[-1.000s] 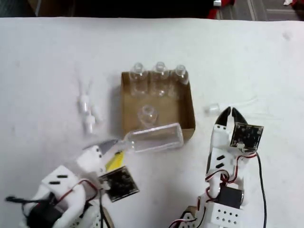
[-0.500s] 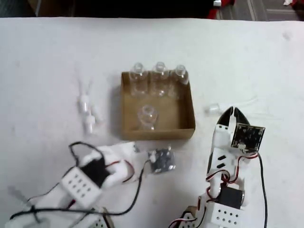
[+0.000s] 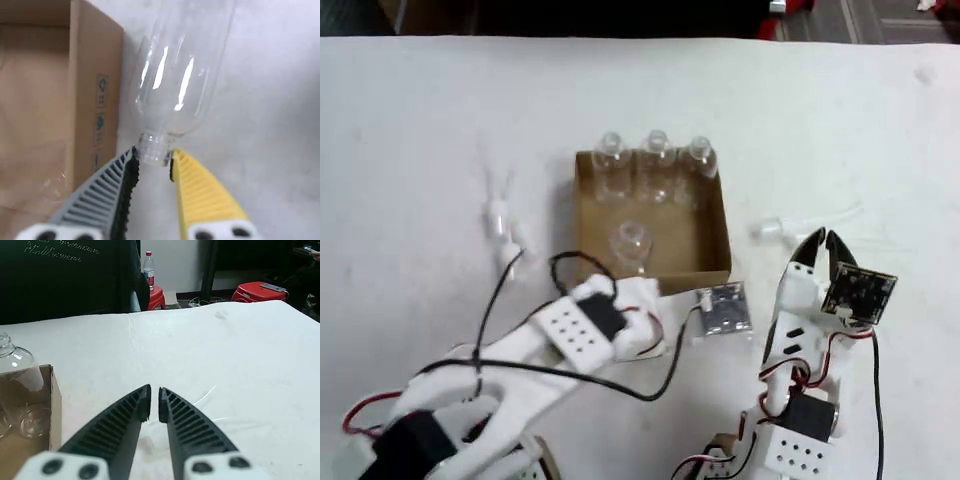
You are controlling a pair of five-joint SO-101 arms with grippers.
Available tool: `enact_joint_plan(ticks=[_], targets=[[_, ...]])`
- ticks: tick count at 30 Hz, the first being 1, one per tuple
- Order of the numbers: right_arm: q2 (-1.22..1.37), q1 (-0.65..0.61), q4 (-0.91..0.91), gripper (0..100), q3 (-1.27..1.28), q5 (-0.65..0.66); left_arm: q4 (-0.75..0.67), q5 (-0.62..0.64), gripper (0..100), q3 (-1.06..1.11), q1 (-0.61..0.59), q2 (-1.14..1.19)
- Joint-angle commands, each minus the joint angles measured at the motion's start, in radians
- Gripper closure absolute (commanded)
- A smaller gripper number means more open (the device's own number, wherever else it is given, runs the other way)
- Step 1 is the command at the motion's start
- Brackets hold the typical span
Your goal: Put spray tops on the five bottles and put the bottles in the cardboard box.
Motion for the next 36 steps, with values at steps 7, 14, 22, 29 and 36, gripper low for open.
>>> enact_joint_plan(ticks=[7, 14, 22, 29, 36], targets=[[-0.008, 0.015, -0.024, 98.1, -0.006, -0.018, 0.041, 0.21, 85, -0.293, 0.013, 0.185], [-0.008, 0.015, -0.024, 98.1, -0.006, -0.018, 0.132, 0.233, 83, -0.37, 0.013, 0.189], [-0.008, 0.008, -0.024, 98.1, -0.005, -0.018, 0.31, 0.238, 83, -0.494, -0.007, 0.12], [-0.008, 0.007, -0.024, 98.1, -0.005, -0.018, 0.488, 0.239, 84, -0.606, -0.097, -0.226], [-0.007, -0.024, -0.019, 98.1, -0.005, -0.015, 0.519, 0.239, 89, -0.491, -0.329, -0.599]])
